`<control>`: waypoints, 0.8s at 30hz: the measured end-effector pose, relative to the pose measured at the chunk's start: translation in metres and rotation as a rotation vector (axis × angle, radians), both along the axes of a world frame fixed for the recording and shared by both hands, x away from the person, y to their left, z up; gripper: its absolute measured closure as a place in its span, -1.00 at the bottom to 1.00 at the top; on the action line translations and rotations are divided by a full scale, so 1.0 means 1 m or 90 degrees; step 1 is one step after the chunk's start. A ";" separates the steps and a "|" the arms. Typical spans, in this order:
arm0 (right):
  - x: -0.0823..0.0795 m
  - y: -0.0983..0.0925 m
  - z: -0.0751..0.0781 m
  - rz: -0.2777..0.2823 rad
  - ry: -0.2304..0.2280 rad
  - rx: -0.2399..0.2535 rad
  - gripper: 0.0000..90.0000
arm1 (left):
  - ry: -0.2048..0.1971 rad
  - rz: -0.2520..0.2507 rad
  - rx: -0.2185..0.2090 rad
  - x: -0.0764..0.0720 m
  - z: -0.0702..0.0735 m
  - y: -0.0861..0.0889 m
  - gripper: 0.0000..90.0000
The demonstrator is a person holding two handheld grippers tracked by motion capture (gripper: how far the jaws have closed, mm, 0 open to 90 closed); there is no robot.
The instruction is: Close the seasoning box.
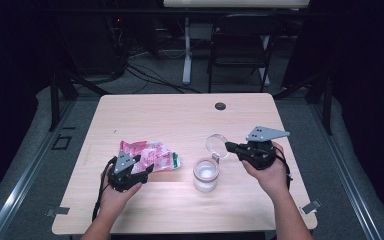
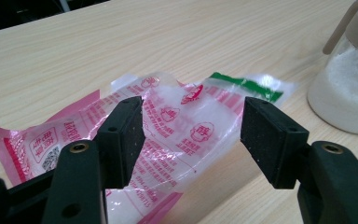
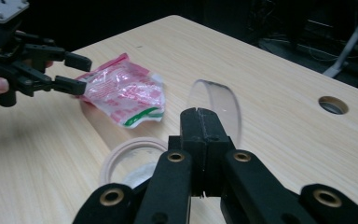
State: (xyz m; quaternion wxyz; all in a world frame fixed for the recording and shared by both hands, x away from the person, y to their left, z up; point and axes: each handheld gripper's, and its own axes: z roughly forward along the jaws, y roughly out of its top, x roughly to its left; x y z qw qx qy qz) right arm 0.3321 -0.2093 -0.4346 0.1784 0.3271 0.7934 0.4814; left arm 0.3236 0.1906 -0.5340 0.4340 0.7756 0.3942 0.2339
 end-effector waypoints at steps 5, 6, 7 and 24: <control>0.004 -0.012 -0.002 -0.029 0.003 0.003 1.00 | -0.004 0.001 -0.004 -0.001 0.000 0.000 -0.13; 0.005 -0.015 -0.003 -0.037 0.005 0.007 1.00 | -0.004 0.001 -0.004 -0.001 0.000 0.000 -0.13; 0.005 -0.015 -0.003 -0.037 0.005 0.007 1.00 | -0.005 0.002 -0.003 -0.001 0.000 0.000 -0.13; 0.021 -0.025 -0.023 -0.077 0.035 -0.002 1.00 | -0.003 0.008 -0.001 -0.002 0.000 0.004 -0.13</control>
